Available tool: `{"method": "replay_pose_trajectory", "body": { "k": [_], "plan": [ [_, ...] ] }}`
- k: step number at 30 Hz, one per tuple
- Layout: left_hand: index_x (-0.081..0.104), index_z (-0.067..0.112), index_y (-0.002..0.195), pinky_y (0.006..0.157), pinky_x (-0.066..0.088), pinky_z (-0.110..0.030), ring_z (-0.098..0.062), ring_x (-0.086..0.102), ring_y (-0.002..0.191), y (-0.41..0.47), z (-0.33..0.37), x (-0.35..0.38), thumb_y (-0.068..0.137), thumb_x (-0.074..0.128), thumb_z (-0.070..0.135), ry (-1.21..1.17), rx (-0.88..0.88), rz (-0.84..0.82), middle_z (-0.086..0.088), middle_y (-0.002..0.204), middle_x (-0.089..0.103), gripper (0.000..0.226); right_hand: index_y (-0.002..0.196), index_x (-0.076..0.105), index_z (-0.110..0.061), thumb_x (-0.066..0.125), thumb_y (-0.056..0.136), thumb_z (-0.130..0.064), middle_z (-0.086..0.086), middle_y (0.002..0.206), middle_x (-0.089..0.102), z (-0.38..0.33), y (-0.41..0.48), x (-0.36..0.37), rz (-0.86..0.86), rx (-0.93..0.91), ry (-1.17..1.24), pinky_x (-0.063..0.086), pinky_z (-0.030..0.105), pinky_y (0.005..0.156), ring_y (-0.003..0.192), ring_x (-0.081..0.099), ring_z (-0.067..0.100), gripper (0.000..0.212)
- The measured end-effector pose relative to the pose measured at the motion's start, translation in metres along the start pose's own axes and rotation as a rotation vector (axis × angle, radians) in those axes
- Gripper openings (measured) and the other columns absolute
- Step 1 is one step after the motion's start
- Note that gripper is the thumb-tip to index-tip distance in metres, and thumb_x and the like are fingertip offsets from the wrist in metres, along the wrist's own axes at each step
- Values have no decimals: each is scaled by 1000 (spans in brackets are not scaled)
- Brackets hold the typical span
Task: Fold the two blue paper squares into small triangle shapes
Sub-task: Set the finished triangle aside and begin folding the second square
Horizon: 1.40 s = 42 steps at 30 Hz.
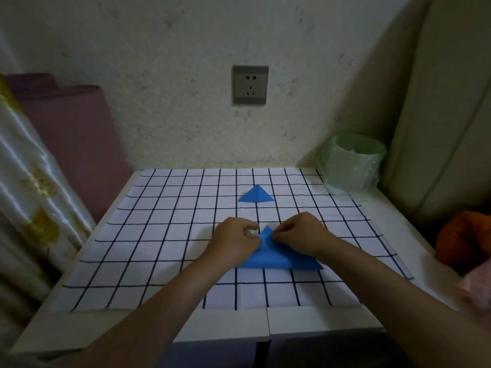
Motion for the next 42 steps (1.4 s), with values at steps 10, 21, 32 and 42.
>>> {"method": "replay_pose_trajectory", "body": {
  "k": [10,21,32,42],
  "plan": [
    [66,22,112,73,52,-28,-14,61,88,1,20,6,84,70,24,336,210,46,1,101,66,28,77,76,-11,62,88,-29,3,71,72,-2,3,6,73,-22,-218,57,36,70,66,65,17,25],
    [69,22,96,76,46,-22,-9,55,87,-11,35,0,86,72,16,298,466,20,6,98,60,12,59,66,-22,59,88,-32,-8,53,55,-9,-5,8,148,-66,-321,44,33,76,60,54,11,32],
    [76,19,106,89,49,-35,-16,57,101,-10,34,12,94,60,15,439,569,-141,0,107,68,21,110,70,-40,55,92,-38,-7,99,62,-34,-18,7,230,-443,-675,37,35,85,92,56,16,24],
    [75,16,110,86,49,-32,-17,54,103,-42,37,21,89,58,-2,528,725,-201,-1,109,68,32,115,70,-38,48,96,-28,-4,104,63,-35,-22,15,113,-452,-793,31,36,84,96,52,20,31]
  ]
}}
Point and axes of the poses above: each hand's wrist, its own y-axis towards the middle knuckle, its own x-axis out of the palm, z = x × y, the point moved 8 cm from there along y, towards the middle knuckle
